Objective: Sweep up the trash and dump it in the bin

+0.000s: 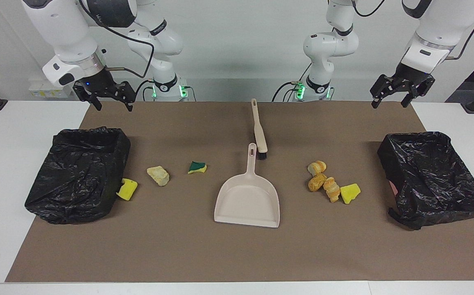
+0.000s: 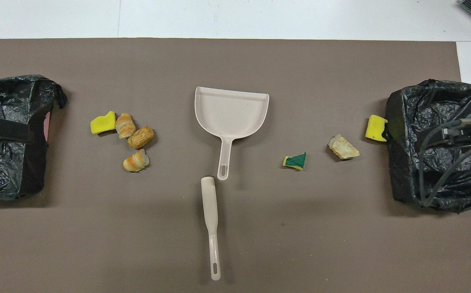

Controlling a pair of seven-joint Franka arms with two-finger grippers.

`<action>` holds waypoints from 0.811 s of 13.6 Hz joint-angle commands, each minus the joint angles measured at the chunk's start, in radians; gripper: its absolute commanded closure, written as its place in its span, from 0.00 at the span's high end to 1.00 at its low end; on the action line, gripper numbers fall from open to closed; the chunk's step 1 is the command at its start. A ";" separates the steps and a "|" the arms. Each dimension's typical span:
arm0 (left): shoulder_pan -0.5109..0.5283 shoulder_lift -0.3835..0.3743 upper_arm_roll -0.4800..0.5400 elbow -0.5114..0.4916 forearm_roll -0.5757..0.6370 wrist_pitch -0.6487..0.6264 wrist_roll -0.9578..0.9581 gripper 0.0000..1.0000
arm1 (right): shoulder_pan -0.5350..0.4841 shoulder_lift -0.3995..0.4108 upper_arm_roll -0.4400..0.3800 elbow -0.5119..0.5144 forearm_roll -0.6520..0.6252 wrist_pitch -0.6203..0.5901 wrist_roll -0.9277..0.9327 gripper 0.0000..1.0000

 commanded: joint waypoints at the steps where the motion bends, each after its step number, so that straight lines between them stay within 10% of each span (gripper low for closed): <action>1: -0.007 -0.032 0.007 -0.037 -0.015 0.004 0.008 1.00 | -0.011 -0.021 0.004 -0.024 0.026 0.007 -0.005 1.00; 11: 0.009 -0.025 0.015 -0.020 -0.011 -0.007 0.003 1.00 | -0.014 -0.021 0.004 -0.024 0.026 0.007 -0.005 1.00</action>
